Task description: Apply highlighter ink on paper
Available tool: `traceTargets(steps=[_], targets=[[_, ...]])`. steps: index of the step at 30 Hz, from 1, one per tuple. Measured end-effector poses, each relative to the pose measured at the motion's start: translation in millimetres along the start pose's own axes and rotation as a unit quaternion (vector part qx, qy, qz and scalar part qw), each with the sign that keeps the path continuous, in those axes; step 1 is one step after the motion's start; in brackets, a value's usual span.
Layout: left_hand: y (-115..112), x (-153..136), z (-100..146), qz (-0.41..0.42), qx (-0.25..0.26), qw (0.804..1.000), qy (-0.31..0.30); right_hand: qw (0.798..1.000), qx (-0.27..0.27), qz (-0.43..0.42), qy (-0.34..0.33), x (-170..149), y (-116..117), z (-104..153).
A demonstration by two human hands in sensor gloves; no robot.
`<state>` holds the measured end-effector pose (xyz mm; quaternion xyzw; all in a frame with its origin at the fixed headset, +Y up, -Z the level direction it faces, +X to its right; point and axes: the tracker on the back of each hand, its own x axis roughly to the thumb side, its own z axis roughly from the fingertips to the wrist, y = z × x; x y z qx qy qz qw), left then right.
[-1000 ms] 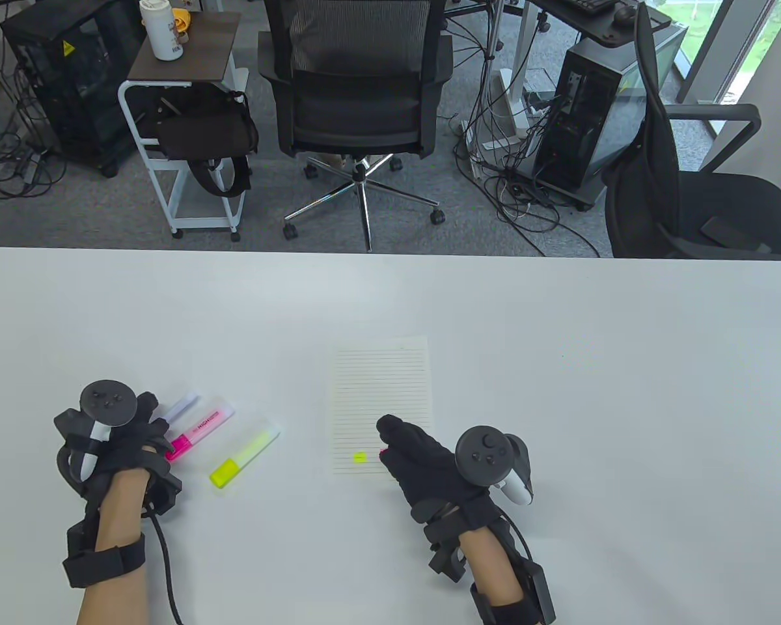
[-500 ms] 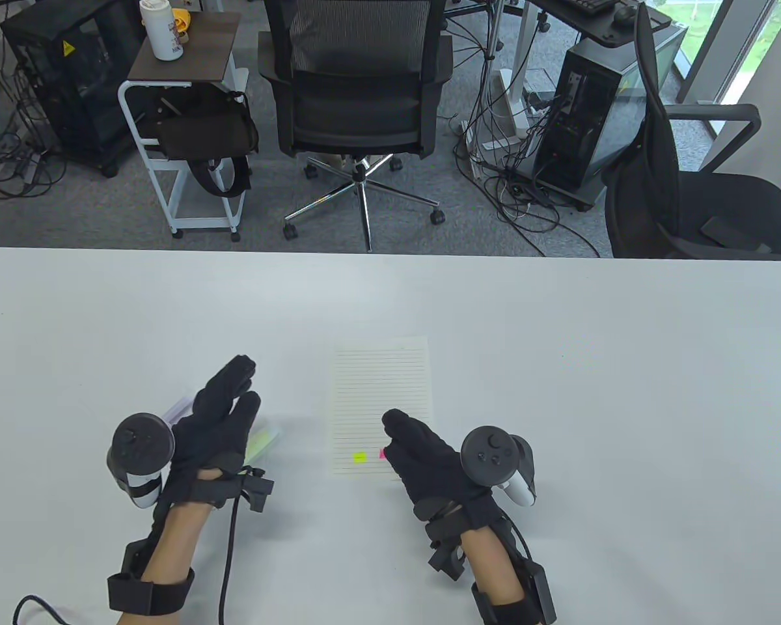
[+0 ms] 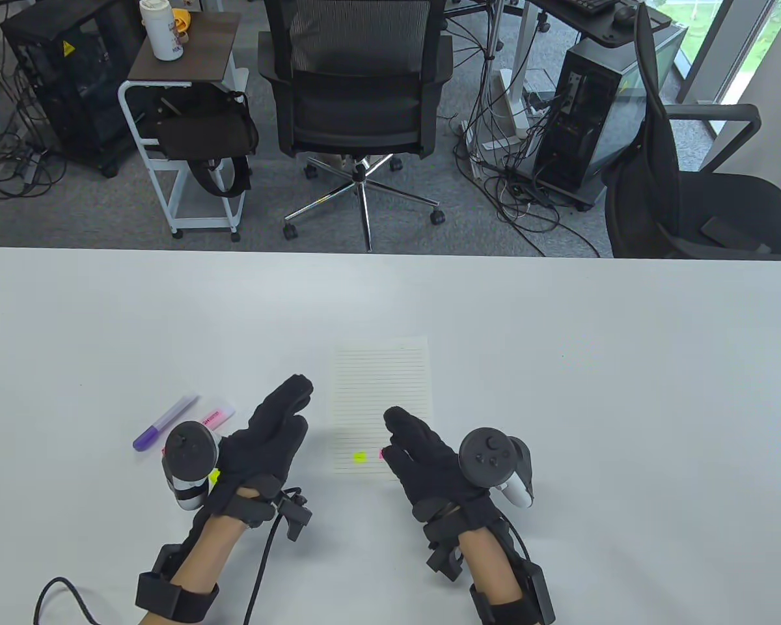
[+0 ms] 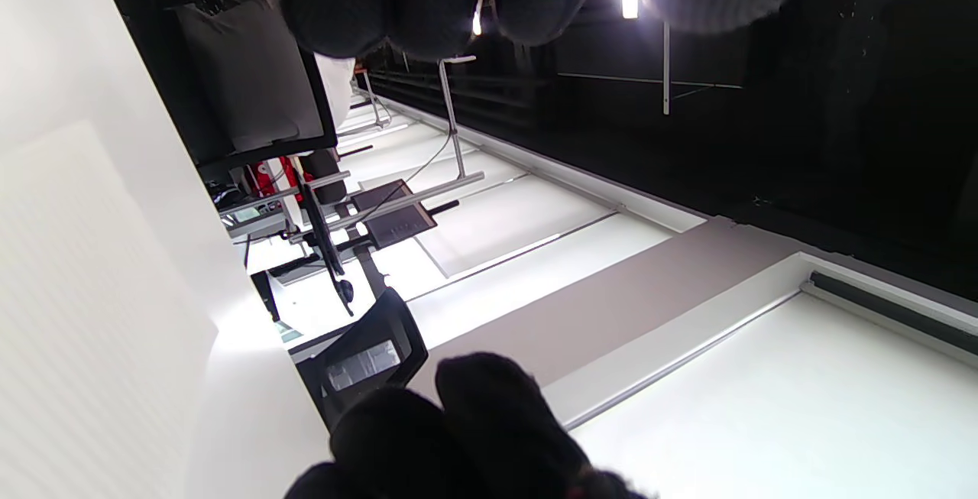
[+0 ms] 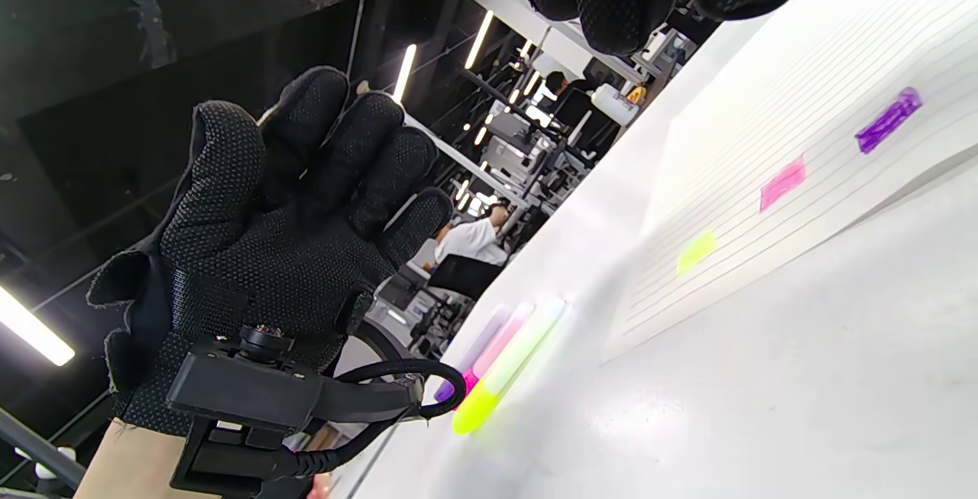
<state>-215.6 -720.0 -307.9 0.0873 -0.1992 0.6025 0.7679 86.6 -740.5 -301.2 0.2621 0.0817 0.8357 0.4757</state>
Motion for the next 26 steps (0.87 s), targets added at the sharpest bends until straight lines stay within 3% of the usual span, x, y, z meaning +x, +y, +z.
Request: traceTargets(steps=[26], targets=[[-18.2, -0.2, 2.2, -0.033, -0.051, 0.998, -0.008, 1.000, 0.015, 0.002, 0.003, 0.1, 5.8, -1.6]])
